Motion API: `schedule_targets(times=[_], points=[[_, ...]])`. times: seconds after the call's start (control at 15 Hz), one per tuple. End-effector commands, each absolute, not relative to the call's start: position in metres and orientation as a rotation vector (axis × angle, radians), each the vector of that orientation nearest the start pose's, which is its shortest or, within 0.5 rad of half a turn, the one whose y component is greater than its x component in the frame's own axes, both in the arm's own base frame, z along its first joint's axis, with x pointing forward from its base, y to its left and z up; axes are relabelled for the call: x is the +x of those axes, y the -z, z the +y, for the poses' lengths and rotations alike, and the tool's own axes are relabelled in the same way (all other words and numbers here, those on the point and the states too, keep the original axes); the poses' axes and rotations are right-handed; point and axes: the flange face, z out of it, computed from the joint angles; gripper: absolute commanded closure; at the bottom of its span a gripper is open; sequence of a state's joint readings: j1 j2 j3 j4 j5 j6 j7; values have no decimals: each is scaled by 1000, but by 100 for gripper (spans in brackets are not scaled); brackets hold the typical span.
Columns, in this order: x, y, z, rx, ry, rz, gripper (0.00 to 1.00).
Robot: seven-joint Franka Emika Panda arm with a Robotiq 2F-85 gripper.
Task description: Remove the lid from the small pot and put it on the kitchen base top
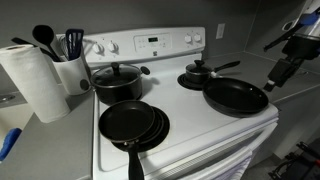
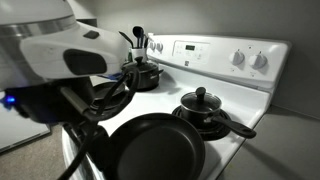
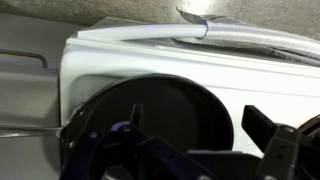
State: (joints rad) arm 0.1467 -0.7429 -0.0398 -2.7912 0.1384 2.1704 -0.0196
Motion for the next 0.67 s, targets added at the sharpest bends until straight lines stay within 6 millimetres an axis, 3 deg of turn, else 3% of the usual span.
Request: schedule_targets(times=[0.0,0.33,0.6], points=[[347,-413,65,-2964,157,-170,0],[377,-425,88,-2978,260,-224,0],[423,-432,83,-2994,371,-196,0]])
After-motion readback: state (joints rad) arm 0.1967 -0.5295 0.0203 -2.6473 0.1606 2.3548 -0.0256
